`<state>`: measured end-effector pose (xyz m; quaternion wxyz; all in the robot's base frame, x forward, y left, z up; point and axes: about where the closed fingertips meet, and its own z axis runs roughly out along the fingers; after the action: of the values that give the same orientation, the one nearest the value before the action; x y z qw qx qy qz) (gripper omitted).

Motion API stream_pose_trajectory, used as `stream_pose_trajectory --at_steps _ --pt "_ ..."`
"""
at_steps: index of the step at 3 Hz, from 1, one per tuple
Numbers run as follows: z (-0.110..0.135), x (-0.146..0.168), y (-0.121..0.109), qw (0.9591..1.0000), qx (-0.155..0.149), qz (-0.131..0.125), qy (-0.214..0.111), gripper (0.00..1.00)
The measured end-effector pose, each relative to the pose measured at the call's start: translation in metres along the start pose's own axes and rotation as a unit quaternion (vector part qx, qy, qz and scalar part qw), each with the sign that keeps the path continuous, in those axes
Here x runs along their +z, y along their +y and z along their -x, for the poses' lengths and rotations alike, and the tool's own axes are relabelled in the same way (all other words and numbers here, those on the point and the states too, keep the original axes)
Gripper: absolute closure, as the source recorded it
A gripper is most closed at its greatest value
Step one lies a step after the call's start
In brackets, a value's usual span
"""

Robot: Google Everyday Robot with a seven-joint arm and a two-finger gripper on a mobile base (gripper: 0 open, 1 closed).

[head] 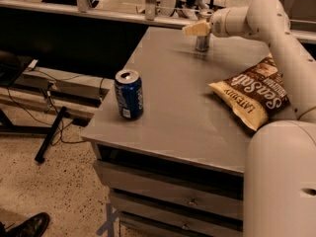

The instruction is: Move redbull can near brown chip bag

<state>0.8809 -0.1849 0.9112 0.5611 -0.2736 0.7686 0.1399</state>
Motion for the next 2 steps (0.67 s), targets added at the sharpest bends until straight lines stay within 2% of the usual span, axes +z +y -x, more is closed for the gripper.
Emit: stream_pose_trajectory --at_steps 1,2 --pt "0.005 0.008 0.001 0.9999 0.008 -0.002 -0.006 0.57" --pt "0.018 -0.009 0.000 0.9998 0.006 -0.001 -0.019 0.81"
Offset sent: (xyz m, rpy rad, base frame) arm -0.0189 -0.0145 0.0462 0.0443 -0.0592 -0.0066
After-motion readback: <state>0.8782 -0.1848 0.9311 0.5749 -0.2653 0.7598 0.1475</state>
